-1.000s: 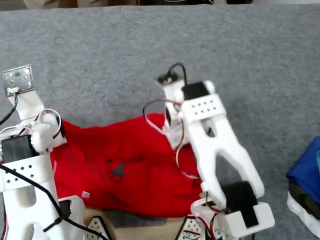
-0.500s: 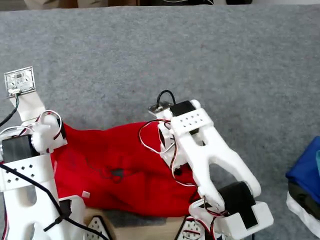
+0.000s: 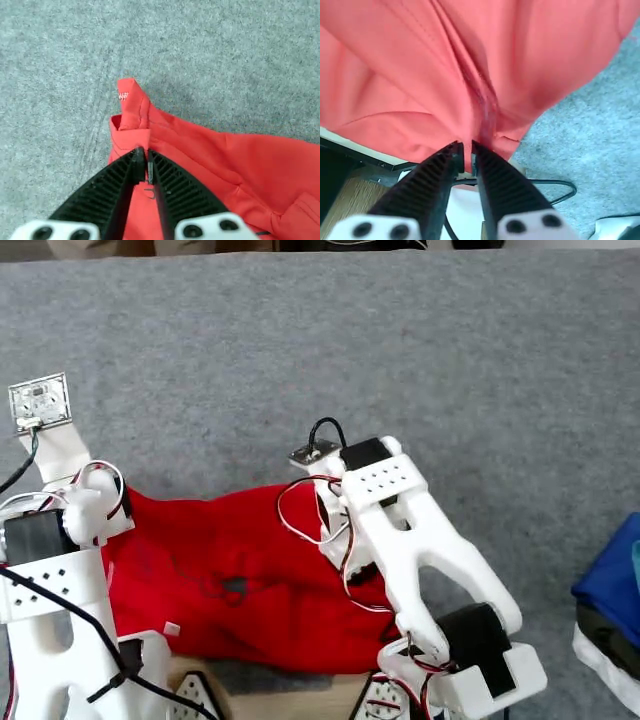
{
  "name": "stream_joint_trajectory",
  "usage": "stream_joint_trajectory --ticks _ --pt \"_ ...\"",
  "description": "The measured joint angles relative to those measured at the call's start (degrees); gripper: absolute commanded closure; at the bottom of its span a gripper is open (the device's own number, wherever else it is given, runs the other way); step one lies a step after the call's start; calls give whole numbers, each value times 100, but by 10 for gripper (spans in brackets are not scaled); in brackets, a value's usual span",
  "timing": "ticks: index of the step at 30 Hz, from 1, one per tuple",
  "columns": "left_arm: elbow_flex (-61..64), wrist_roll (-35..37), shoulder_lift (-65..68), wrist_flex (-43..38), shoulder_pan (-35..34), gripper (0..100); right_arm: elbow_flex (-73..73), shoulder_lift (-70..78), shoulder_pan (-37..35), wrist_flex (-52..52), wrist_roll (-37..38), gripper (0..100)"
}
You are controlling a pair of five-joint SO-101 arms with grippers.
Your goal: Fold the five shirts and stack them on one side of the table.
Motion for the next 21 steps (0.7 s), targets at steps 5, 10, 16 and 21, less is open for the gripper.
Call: stream_joint_trajectory --ticks 5,10,16,21 --pt "0 0 0 0 0 981 0 0 0 -114 0 959" --pt "0 0 0 0 0 981 97 0 0 -404 0 958" --pt "0 0 0 0 0 981 97 0 0 -466 422 958" --pt "0 0 0 0 0 981 114 0 343 -466 1389 961"
